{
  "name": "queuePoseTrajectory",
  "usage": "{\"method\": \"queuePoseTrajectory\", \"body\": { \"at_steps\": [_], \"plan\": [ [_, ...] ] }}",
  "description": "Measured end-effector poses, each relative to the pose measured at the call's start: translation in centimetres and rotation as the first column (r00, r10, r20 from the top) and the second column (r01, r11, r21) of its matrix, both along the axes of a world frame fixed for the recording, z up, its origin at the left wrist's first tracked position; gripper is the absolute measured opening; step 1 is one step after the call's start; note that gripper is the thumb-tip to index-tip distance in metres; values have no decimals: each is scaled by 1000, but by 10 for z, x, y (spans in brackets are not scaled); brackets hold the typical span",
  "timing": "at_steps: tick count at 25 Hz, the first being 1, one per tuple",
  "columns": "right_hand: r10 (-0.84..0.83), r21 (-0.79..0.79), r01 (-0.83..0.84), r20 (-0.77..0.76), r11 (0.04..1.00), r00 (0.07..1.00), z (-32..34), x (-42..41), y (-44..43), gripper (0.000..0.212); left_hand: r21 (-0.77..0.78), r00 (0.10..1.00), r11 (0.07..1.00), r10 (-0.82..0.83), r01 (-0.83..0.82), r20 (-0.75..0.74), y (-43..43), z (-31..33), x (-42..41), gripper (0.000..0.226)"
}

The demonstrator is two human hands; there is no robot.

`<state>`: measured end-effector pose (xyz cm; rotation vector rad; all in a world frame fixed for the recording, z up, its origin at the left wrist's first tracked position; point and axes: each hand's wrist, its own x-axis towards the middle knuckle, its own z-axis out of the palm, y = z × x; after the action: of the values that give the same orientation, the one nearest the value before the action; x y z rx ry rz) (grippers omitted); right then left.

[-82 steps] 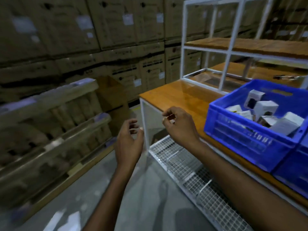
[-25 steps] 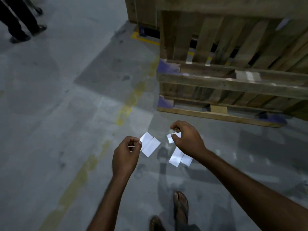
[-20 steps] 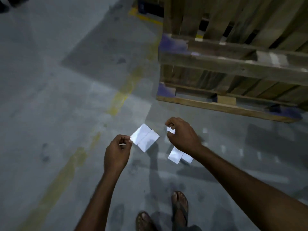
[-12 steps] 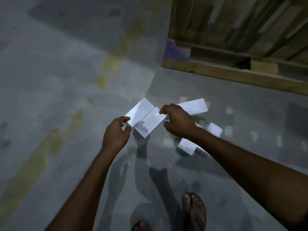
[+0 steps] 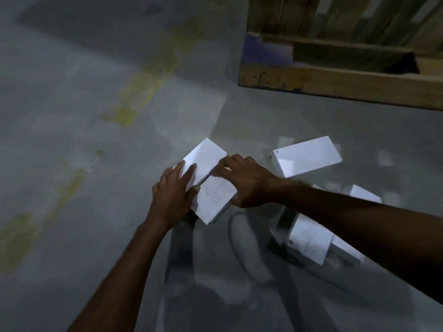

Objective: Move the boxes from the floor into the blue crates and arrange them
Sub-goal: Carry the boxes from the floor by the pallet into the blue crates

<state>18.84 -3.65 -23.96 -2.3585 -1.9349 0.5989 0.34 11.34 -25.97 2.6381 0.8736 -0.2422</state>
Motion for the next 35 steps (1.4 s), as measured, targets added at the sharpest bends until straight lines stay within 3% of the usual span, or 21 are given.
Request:
{"method": "queuePoseTrajectory", "body": {
  "at_steps": [4, 8, 12, 14, 18, 21, 23, 26, 29, 32, 35],
  "plan": [
    [46, -26, -45, 46, 999, 998, -5, -1, 0, 97, 51, 1000, 999, 15, -16, 21, 10, -8, 5, 72],
    [80, -7, -80, 89, 997, 993, 3, 1, -10, 87, -56, 994, 993, 105, -103, 25, 21, -13, 13, 80],
    [61, 23, -64, 113, 998, 992, 0, 5, -1, 86, -46, 998, 997, 60, -59, 27, 23, -21, 12, 93],
    [90, -10, -90, 158, 996, 983, 3, 6, 2, 84, -111, 986, 983, 155, -149, 55, 16, -18, 7, 95],
    [34, 3, -35, 189, 999, 981, 46, 3, -12, 73, -253, 867, 865, 477, -433, 146, -1, 31, -10, 96],
    [-84, -108, 108, 202, 988, 976, 108, -8, -35, 84, -363, 755, 771, 617, -524, 222, -22, 101, -27, 93],
    [-263, -142, 272, 82, 952, 961, 165, -12, -48, 90, -416, 699, 718, 677, -557, 232, -36, 157, -30, 86],
    [-600, -215, 561, -228, 799, 767, 266, -18, -70, 92, -497, 656, 671, 716, -551, 239, -57, 255, -29, 79],
    [-766, -319, 738, -504, 594, 399, 362, -24, -97, 89, -565, 643, 645, 726, -514, 244, -82, 367, -19, 65],
    [-695, -444, 800, -717, 402, -49, 467, -31, -121, 81, -634, 635, 634, 721, -442, 278, -108, 489, -5, 53],
    [-582, -482, 809, -782, 336, -224, 574, -44, -148, 72, -654, 654, 668, 678, -356, 336, -132, 604, 1, 56]
  ]
}}
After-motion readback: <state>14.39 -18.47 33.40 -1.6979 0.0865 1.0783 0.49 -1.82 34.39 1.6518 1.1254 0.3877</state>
